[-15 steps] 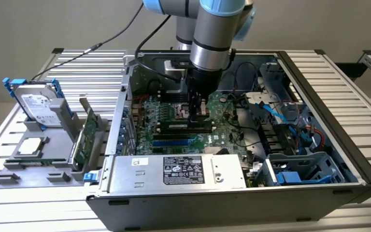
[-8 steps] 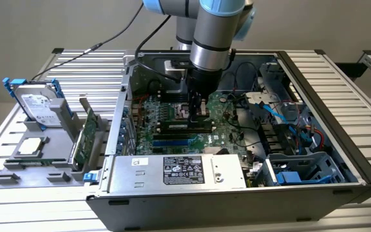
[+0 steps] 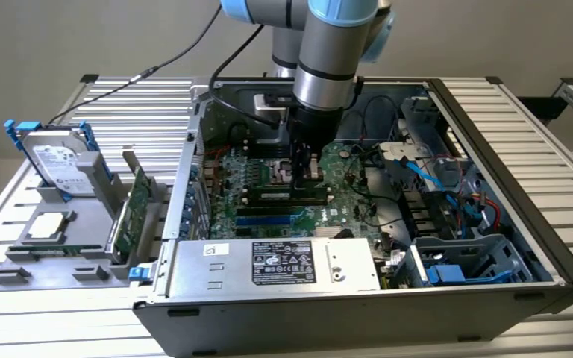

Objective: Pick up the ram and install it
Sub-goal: 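Insert the ram into the slot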

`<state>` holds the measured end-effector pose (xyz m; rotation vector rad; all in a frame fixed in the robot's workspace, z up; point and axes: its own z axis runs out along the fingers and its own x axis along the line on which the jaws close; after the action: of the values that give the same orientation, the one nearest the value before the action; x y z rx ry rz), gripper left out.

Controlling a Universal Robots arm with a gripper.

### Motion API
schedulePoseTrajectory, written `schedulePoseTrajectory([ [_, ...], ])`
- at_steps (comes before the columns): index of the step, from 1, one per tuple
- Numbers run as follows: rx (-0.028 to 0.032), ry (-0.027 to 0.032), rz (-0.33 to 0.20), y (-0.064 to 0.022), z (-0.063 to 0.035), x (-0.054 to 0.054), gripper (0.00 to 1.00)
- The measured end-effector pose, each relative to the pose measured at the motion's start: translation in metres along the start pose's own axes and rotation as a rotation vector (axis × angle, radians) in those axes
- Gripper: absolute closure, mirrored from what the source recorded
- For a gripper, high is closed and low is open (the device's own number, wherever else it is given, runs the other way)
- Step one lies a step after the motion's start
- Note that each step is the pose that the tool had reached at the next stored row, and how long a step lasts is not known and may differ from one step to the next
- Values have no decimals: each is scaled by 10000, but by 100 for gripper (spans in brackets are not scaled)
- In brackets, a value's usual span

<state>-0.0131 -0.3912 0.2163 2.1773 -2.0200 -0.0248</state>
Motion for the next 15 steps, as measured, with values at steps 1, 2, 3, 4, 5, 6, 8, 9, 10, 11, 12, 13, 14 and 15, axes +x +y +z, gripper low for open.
schedulePoseTrajectory([
  [1, -1, 3, 0, 0, 1, -1, 86],
  [2, -1, 4, 0, 0, 1, -2, 86],
  [3, -1, 4, 0, 0, 1, -2, 86],
  [4, -2, 1, 0, 0, 2, -2, 86],
  [5, -1, 0, 0, 0, 2, -3, 85],
  [6, 0, 1, 0, 0, 2, -3, 78],
  [8, -1, 2, 2, 4, -6, -2, 73],
  [9, 0, 1, 2, 10, -14, -1, 67],
  [10, 0, 2, 0, 18, -26, 0, 61],
  [11, -1, 2, 1, 29, -42, 1, 61],
  [12, -1, 5, 1, 38, -60, 2, 55],
  [13, -1, 8, 1, 45, -76, 3, 55],
  [14, -2, 12, 2, 52, -92, 2, 49],
  [15, -2, 17, 3, 60, -116, 2, 49],
])
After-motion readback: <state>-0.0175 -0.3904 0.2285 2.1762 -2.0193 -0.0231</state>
